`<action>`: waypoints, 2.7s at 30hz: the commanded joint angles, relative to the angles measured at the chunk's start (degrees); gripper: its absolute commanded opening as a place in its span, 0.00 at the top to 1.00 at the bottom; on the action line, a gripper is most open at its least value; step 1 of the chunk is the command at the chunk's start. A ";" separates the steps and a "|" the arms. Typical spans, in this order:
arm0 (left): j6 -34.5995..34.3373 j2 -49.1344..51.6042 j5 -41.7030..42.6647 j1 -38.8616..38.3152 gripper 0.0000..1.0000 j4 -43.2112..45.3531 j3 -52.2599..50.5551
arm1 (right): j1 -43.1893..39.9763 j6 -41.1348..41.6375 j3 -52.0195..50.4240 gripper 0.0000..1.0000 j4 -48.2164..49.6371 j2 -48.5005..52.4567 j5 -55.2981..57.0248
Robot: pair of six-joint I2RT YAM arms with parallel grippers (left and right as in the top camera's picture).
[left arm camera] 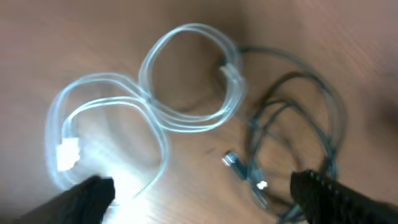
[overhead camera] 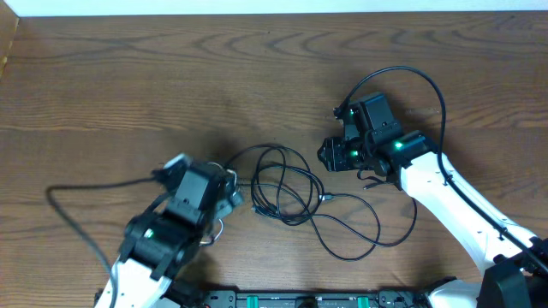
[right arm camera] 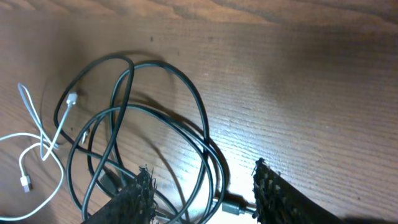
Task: Untangle cables
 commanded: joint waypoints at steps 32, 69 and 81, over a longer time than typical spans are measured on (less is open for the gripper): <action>10.56 4.76 -1.86 -1.42 0.02 29.07 -19.23 | 0.50 -2.56 0.07 0.45 0.11 0.28 0.48; 20.39 25.11 -9.79 -1.42 0.08 46.40 -19.23 | 0.50 -2.58 -0.15 0.38 0.50 0.35 1.92; 20.44 32.83 -10.97 -1.42 0.13 53.92 -19.23 | 0.50 -2.58 -0.52 0.38 0.48 0.35 1.92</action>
